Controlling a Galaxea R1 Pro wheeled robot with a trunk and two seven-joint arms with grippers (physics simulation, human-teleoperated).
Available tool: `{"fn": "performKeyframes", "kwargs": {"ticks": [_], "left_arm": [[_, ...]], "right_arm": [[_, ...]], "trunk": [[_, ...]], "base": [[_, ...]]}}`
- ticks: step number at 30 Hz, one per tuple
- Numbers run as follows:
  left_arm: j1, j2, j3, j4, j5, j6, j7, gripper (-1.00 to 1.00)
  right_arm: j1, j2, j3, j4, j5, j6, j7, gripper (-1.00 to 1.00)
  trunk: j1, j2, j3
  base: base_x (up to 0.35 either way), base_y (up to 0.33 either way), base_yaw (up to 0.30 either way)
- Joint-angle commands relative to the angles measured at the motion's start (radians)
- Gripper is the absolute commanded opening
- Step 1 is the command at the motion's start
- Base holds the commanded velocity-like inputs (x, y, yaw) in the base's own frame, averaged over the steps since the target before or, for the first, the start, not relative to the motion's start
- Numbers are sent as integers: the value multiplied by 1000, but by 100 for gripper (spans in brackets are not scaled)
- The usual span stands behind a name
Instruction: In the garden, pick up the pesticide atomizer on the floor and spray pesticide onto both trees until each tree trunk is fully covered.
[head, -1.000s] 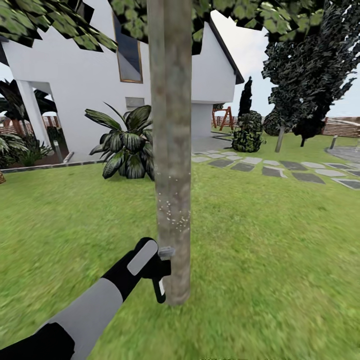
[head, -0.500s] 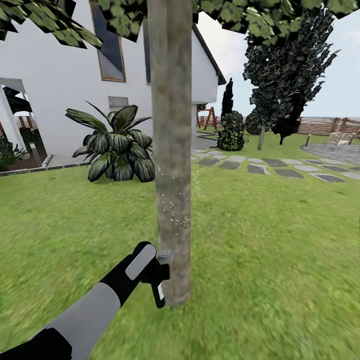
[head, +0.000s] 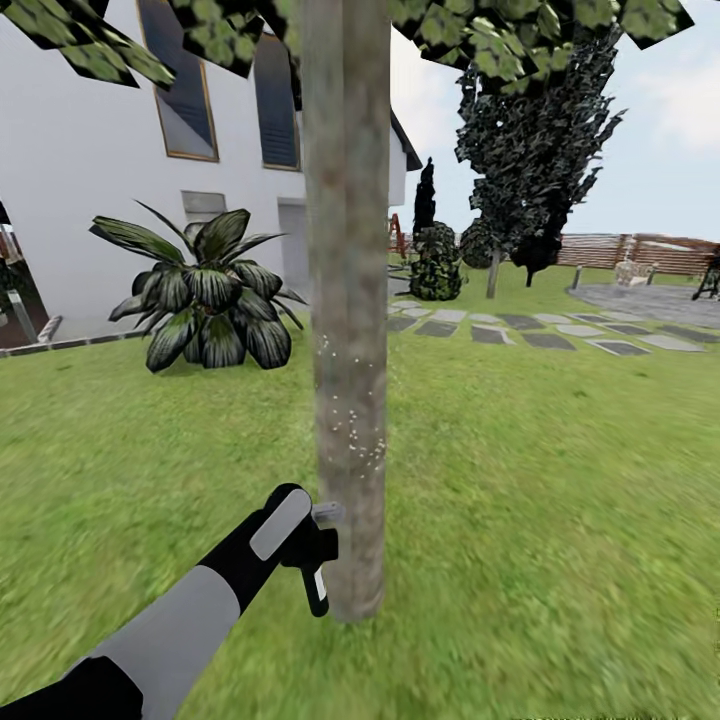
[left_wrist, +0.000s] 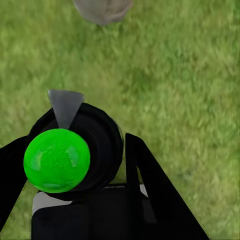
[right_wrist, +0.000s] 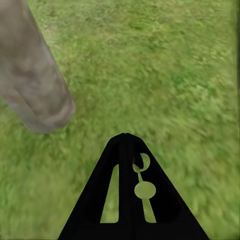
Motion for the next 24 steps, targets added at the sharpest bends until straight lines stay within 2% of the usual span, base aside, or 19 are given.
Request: {"fn": "performKeyframes", "kwargs": {"ticks": [1,11,17,24], "left_arm": [[0,1,-3,-1,11,0,10,-100],[0,1,-3,-1,10,-2,5,-100],[7,1,-3,-2,10,-3,3,-100],[14,1,-3,-2,3,-4,-10,-100]], "right_arm": [[0,0,0,1,-8,-3,3,-100],[0,0,0,1,-8,-2,3,-100],[0,0,0,0,-8,-2,2,-100],[0,0,0,0,-8,-2,2,-100]], "trunk": [[1,-1,0],[1,-1,0],[1,-1,0],[1,-1,0]], "base": [[150,306,-274],[146,302,-275],[-5,335,-276],[-142,310,-276]]}}
